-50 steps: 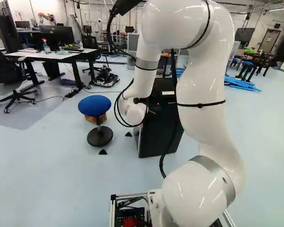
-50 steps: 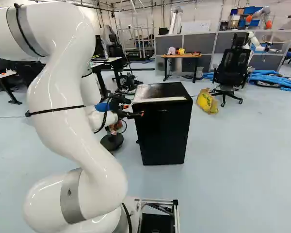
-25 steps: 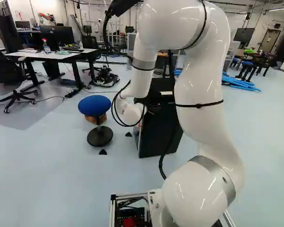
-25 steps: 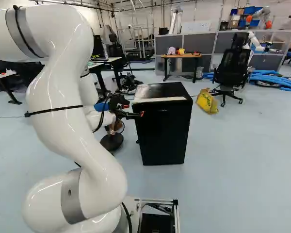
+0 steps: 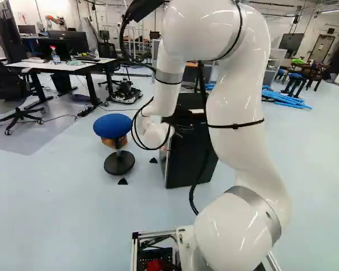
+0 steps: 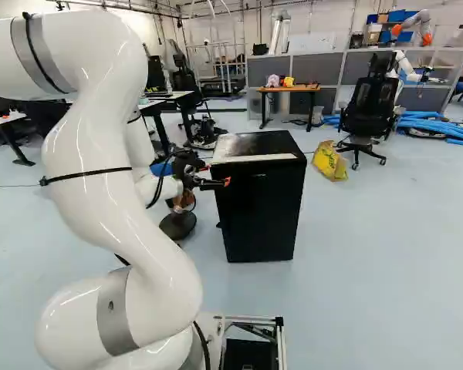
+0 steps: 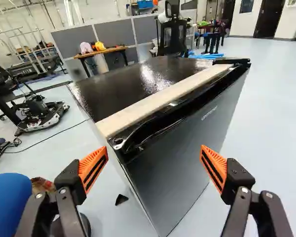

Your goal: Grab a drink from the fridge

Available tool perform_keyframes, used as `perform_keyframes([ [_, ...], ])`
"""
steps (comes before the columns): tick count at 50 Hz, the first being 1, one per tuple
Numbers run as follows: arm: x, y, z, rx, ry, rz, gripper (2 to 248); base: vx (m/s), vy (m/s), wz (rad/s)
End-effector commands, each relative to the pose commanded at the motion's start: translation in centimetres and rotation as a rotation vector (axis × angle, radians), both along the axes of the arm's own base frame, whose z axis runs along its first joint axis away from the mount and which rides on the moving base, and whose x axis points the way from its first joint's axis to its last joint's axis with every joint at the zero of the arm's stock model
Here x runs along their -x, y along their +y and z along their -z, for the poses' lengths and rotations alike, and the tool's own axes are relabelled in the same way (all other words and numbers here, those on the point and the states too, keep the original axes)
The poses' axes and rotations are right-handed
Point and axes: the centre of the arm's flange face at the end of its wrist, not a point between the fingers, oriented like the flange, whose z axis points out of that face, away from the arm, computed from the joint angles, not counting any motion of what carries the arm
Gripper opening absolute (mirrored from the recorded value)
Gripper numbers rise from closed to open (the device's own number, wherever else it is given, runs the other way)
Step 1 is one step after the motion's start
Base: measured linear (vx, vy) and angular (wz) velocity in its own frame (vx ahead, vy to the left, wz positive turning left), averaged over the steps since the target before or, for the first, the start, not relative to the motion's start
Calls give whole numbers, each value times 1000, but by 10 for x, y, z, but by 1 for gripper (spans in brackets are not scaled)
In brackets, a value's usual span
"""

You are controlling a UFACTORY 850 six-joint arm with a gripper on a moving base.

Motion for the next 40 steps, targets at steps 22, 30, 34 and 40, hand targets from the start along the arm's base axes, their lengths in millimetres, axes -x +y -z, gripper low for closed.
perform_keyframes([
  [22, -1, 7, 0, -2, -19, 68, 247, 0, 0, 0],
  [30, -1, 11, 0, -3, -26, 90, 247, 0, 0, 0],
  [34, -1, 13, 0, -4, -29, 100, 247, 0, 0, 0],
  [40, -1, 18, 0, -6, -33, 112, 247, 0, 0, 0],
])
